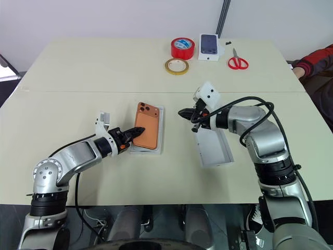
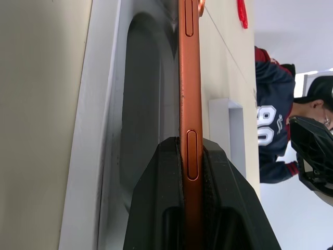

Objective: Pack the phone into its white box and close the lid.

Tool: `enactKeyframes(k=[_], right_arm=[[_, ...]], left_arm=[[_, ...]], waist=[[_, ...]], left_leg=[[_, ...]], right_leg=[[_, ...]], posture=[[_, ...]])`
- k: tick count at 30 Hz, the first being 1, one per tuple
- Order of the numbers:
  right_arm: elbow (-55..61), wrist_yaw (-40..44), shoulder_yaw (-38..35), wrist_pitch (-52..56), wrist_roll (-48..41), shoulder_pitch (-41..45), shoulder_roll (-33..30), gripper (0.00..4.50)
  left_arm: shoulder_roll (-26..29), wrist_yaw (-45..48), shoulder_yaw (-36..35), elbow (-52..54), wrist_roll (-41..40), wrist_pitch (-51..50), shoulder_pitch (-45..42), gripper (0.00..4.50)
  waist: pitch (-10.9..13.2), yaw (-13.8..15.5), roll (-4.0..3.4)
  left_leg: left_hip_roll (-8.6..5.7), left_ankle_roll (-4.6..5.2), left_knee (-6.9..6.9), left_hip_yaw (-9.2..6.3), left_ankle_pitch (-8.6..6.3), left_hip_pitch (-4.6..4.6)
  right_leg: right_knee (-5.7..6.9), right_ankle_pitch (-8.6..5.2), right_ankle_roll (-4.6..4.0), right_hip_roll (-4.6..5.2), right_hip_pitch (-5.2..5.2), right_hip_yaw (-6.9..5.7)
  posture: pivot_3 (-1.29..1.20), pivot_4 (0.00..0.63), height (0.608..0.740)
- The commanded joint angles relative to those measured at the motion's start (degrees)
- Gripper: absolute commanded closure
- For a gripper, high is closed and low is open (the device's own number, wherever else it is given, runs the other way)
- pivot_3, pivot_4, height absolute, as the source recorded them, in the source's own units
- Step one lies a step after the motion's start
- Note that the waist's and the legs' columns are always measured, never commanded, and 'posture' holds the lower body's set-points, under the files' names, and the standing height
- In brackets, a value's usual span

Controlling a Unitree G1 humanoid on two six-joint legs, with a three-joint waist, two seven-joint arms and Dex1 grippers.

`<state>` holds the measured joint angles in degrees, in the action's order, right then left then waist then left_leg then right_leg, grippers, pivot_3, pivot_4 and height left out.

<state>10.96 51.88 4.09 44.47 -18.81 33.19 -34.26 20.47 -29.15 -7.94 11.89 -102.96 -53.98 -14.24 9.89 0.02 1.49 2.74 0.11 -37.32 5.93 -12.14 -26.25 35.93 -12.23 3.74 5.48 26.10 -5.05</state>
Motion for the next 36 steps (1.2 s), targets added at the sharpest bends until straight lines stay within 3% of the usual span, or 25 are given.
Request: enactKeyframes(k=[1,6,9,15,26,32,36], right_arm=[[0.3,-0.2,-0.2,-1.6,-0.3,1.5,-0.6,4.50],[0.3,-0.4,0.2,-2.1,0.1,0.8,-1.0,4.50],[0.2,-0.6,0.2,-2.1,-0.1,0.7,-1.1,4.50],[0.7,-1.0,0.5,-2.0,-0.1,0.1,-1.3,4.50],[0.8,-1.3,0.8,-1.8,-0.3,0.2,-1.5,4.50],[0.5,-1.5,1.3,-1.7,0.1,0.3,-1.4,4.50],[0.7,-2.3,3.2,-1.0,1.8,0.3,-2.0,4.50]], left_arm=[[0.6,1.0,0.6,1.7,-1.5,1.0,-1.0,4.47],[1.2,1.7,2.0,1.5,-1.6,0.7,-1.2,4.47],[1.4,1.9,2.4,1.3,-1.6,1.0,-1.5,3.22],[2.3,2.7,3.0,1.4,-2.4,0.9,-1.8,0.17],[13.5,6.2,5.7,4.7,0.2,-4.7,-6.3,0.07],[15.9,7.7,5.0,4.7,0.3,-4.0,-8.2,0.07],[18.9,10.8,3.2,4.9,6.5,-3.5,-8.2,0.07]], waist=[[0.0,0.3,0.00],[0.0,0.7,0.00],[0.0,0.8,0.00],[0.0,0.7,0.00],[0.0,0.7,-0.05],[0.0,0.7,-0.05],[0.0,0.7,-0.07]], left_leg=[[0.00,0.00,0.00,0.00,0.00,0.00],[0.01,0.00,-0.03,0.00,0.00,0.00],[0.00,0.00,-0.06,-0.02,0.00,0.00],[0.02,0.01,-0.06,-0.03,0.00,0.05],[0.07,0.00,0.14,-0.04,-0.02,0.57],[0.10,0.09,0.16,0.00,-0.09,0.61],[0.08,0.09,0.16,0.01,-0.09,0.64]], right_leg=[[0.00,0.00,0.00,0.00,0.00,0.00],[0.00,0.00,-0.01,-0.03,-0.01,0.00],[-0.05,0.00,-0.01,-0.03,-0.07,0.00],[-0.06,0.00,-0.01,-0.08,-0.13,0.00],[-0.42,-0.02,-0.04,-0.15,-0.66,-0.02],[-0.63,-0.02,-0.04,-0.07,-0.77,-0.01],[-0.62,-0.01,-0.04,-0.09,-0.77,-0.02]], posture=[[0.00,0.150,0.736],[0.00,0.150,0.736],[0.00,0.150,0.736],[0.00,0.150,0.736],[0.00,0.150,0.736],[0.00,0.150,0.736],[0.00,0.150,0.736]])
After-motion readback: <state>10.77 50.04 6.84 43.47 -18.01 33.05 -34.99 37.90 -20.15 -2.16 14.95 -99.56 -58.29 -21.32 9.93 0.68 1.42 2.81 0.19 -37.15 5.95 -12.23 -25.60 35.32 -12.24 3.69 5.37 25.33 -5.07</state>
